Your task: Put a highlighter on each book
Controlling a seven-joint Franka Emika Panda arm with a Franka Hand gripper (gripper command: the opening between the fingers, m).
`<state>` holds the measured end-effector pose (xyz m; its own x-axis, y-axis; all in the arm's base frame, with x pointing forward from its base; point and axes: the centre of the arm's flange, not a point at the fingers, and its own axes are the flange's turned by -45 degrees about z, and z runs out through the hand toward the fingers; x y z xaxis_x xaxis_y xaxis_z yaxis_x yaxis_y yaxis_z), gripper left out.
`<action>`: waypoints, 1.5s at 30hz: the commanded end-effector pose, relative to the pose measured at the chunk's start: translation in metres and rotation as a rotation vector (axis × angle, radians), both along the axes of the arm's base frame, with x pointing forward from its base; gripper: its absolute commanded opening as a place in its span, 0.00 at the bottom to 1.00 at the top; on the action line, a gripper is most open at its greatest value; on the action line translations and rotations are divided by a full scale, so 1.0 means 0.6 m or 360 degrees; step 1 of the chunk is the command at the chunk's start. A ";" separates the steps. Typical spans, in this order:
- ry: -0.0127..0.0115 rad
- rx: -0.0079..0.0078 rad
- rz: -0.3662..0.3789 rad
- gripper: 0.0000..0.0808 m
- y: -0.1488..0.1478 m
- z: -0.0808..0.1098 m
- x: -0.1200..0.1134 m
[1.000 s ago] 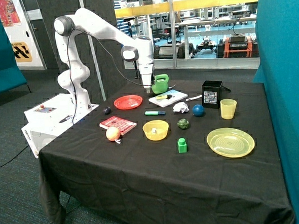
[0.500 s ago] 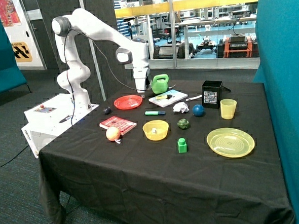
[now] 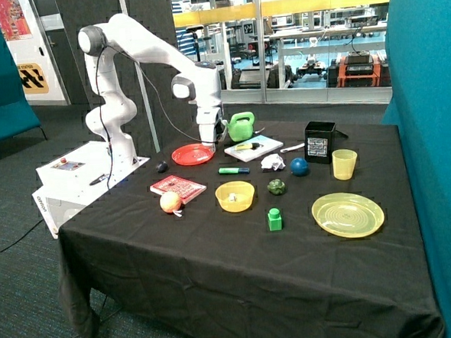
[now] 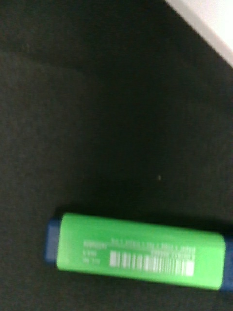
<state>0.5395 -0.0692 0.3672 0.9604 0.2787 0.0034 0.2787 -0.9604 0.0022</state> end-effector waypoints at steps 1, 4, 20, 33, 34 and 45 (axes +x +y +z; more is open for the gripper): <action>0.00061 0.00020 -0.0071 0.66 -0.036 -0.017 0.018; 0.00061 0.00020 -0.0083 0.67 -0.040 -0.027 0.022; 0.00061 0.00019 -0.0044 0.68 -0.006 -0.090 0.040; 0.00062 0.00019 -0.0024 0.66 0.011 -0.113 0.069; 0.00062 0.00019 -0.0023 0.65 0.011 -0.115 0.072; 0.00062 0.00019 -0.0031 0.63 0.023 -0.142 0.079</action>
<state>0.5822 -0.0616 0.2951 0.9649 0.2626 0.0008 0.2626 -0.9649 -0.0006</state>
